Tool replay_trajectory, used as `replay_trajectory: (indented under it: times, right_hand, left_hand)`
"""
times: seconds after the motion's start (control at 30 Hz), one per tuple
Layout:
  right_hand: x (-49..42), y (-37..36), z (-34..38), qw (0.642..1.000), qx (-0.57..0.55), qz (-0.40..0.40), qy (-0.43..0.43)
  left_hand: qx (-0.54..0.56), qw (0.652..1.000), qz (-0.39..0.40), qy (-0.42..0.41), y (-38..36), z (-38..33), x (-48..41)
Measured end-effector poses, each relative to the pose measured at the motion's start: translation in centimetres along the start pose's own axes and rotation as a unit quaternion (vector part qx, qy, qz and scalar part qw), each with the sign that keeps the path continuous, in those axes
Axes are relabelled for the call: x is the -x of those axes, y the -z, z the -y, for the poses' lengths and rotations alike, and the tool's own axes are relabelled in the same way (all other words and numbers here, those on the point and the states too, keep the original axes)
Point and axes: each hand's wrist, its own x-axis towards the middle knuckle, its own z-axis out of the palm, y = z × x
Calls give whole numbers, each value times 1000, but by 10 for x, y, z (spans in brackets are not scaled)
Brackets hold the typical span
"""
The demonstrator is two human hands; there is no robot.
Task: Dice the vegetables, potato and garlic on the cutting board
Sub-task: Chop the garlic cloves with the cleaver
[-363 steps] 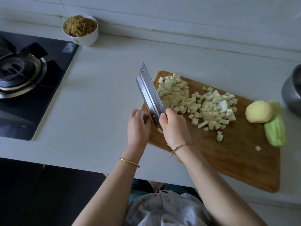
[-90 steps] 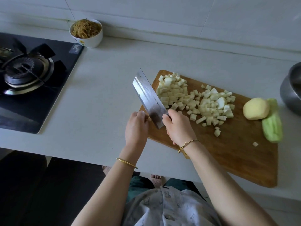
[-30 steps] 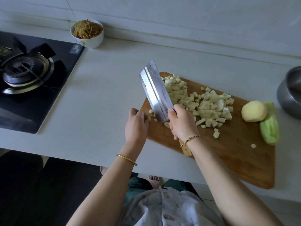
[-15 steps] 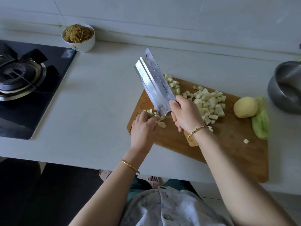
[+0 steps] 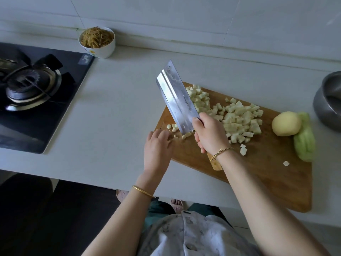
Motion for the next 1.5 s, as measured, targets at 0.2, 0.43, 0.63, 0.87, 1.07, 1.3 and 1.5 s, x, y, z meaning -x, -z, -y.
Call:
replay_trajectory:
  times: [0.2, 0.43, 0.63, 0.87, 1.07, 1.3, 1.5]
  right_hand:
    - [7, -21, -7, 999, 21, 29, -17]
    - [13, -32, -9, 998, 64, 21, -1]
    - [13, -35, -11, 996, 87, 24, -8]
    - [14, -35, -4, 990, 137, 34, 24]
    - [9, -43, 8, 978, 201, 56, 18]
    - [0, -49, 4, 994, 97, 26, -41]
    - [1, -40, -3, 998, 42, -10, -38]
  left_hand:
    - [10, 994, -4, 113, 9, 17, -2]
    - [27, 992, -8, 121, 4, 16, -6]
    - [34, 992, -13, 119, 0, 14, -8]
    - [44, 992, -14, 120, -1, 14, -7]
    - [53, 992, -17, 116, -2, 15, -7]
    - [104, 984, -36, 142, 0, 12, -4]
    - [120, 979, -37, 159, 0, 8, -9]
